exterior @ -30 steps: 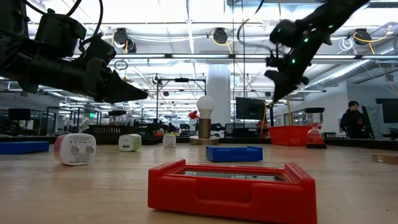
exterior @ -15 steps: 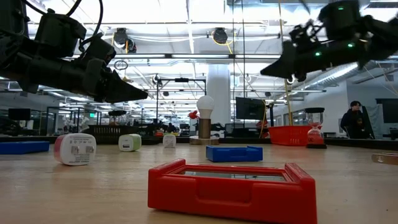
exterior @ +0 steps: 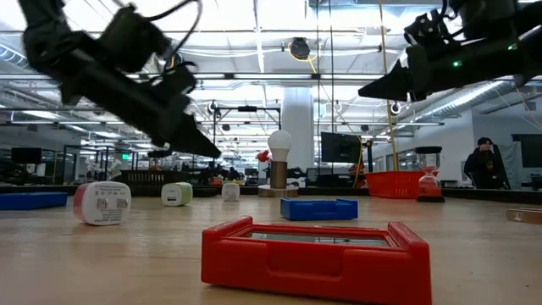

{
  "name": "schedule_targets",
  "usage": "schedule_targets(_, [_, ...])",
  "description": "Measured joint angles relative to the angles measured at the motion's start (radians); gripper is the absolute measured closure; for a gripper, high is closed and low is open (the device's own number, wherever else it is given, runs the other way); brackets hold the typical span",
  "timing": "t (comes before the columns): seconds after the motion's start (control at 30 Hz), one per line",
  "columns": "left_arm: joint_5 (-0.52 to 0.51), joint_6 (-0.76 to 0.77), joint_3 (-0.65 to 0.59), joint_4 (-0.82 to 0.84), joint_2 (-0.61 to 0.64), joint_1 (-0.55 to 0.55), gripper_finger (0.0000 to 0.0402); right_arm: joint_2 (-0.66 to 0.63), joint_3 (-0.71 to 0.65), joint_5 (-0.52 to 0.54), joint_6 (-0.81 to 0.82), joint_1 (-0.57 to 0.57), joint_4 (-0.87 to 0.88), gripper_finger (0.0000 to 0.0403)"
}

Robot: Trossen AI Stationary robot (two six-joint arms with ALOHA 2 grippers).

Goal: Pick & Place Office items
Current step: Put the top violet charger adapter into the blue bin

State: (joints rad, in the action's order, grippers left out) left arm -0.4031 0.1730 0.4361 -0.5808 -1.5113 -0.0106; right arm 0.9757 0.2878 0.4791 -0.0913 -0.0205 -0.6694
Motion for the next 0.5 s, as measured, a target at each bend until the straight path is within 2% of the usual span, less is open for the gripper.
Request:
schedule_targets(0.13, [-0.122, 0.077, 0.107, 0.092, -0.075, -0.012, 0.0326, 0.042, 0.000, 0.125, -0.002, -0.099, -0.009, 0.0402])
schedule_targets(0.3, [-0.218, 0.247, 0.216, 0.168, -0.204, 0.003, 0.0234, 0.074, 0.000, 0.126, -0.002, -0.152, -0.058, 0.0402])
schedule_targets(0.4, [-0.304, 0.304, 0.272, 0.202, -0.275, 0.021, 0.0172, 0.082, 0.000, 0.124, -0.008, -0.168, -0.093, 0.0402])
schedule_targets(0.5, [-0.325, 0.329, 0.314, 0.210, -0.323, 0.040, 0.0118, 0.082, 0.000, 0.123, -0.011, -0.178, -0.110, 0.0402])
